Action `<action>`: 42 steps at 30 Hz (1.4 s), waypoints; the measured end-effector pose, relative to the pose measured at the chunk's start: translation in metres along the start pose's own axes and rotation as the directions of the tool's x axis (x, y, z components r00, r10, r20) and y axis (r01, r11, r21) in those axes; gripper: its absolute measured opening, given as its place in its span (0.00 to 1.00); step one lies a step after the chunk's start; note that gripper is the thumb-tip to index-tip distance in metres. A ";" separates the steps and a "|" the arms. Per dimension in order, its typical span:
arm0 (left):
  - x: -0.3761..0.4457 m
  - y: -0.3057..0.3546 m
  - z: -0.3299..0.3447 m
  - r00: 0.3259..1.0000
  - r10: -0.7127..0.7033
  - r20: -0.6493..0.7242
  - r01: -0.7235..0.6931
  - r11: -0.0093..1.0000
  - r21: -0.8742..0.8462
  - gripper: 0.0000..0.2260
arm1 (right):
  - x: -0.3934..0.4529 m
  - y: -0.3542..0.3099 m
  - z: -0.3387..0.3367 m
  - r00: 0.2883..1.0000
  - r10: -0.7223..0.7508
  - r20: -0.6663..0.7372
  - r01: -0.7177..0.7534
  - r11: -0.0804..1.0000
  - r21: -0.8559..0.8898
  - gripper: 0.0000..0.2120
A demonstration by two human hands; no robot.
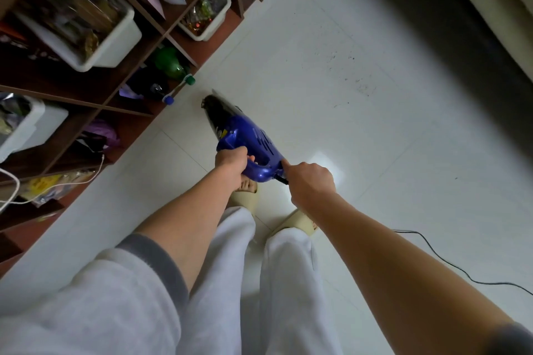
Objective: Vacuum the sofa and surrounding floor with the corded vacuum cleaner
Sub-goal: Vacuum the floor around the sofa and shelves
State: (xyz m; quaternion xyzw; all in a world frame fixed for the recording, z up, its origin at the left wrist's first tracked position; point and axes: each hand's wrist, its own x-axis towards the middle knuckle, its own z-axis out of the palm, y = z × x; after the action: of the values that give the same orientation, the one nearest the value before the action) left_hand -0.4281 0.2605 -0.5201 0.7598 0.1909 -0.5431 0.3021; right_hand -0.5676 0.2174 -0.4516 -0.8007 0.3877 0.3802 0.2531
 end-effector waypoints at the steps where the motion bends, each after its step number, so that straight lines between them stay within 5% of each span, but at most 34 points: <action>1: -0.001 0.003 0.000 1.000 0.009 0.009 -0.009 1.000 0.007 0.11 | 0.000 -0.002 0.000 1.000 0.008 -0.005 -0.008 1.000 0.013 0.29; 11: -0.005 0.035 0.030 0.987 0.043 0.157 -0.072 0.980 0.183 0.13 | -0.002 0.005 -0.003 0.988 0.150 -0.043 -0.142 0.979 0.145 0.24; 22: -0.033 -0.008 0.022 0.979 -0.105 0.175 0.071 0.979 0.191 0.16 | -0.043 0.017 0.007 0.990 0.131 0.057 -0.136 0.985 0.108 0.26; 42: -0.039 -0.027 0.081 0.976 -0.015 0.219 -0.085 0.894 0.441 0.11 | -0.070 0.041 0.062 0.947 0.318 0.052 -0.310 0.853 0.420 0.31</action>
State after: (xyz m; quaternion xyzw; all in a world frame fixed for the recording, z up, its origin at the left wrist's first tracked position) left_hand -0.5155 0.2278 -0.5091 0.7485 0.0132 -0.6463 0.1479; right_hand -0.6553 0.2675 -0.4361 -0.6562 0.5886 0.3154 0.3513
